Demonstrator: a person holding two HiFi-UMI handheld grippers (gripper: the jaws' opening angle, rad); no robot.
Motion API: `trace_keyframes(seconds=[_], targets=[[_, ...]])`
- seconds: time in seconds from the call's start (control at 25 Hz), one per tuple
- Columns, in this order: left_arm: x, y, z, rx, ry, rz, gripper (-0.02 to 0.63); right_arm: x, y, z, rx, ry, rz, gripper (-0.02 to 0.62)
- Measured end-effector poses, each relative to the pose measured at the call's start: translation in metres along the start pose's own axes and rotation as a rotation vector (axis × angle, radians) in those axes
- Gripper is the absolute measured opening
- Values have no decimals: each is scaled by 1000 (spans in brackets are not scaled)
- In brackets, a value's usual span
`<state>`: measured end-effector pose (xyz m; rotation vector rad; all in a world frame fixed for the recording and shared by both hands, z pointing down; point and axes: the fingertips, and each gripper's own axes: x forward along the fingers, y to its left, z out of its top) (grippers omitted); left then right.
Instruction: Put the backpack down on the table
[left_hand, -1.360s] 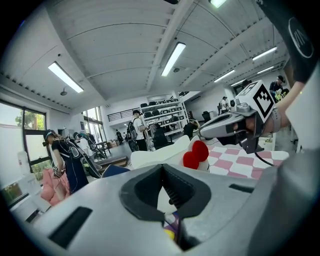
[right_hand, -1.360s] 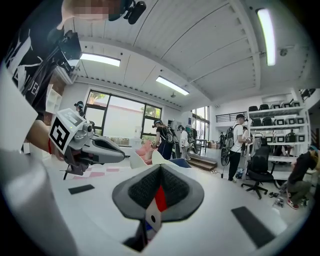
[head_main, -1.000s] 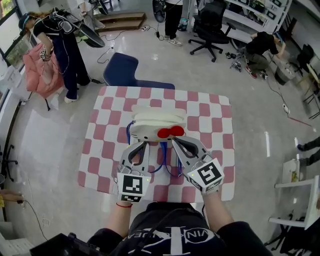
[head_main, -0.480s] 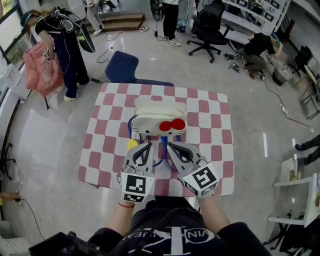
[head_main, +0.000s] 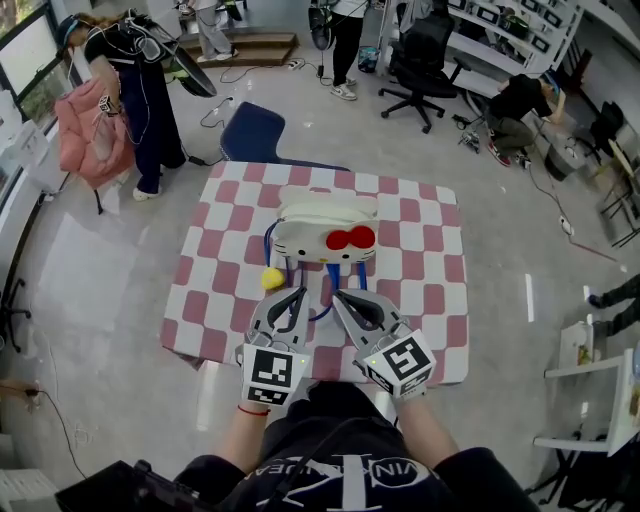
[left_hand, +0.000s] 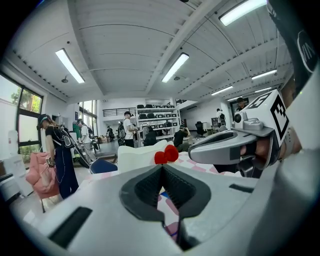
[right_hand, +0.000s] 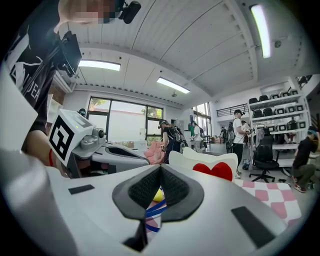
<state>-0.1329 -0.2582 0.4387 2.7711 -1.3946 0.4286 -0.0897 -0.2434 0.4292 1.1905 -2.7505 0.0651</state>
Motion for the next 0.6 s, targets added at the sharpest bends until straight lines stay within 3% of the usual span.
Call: trace_keyframes(seconds=[0.6], targets=[[-48, -25, -37, -48, 41, -12, 5, -31, 51, -28, 41, 36, -4, 0]])
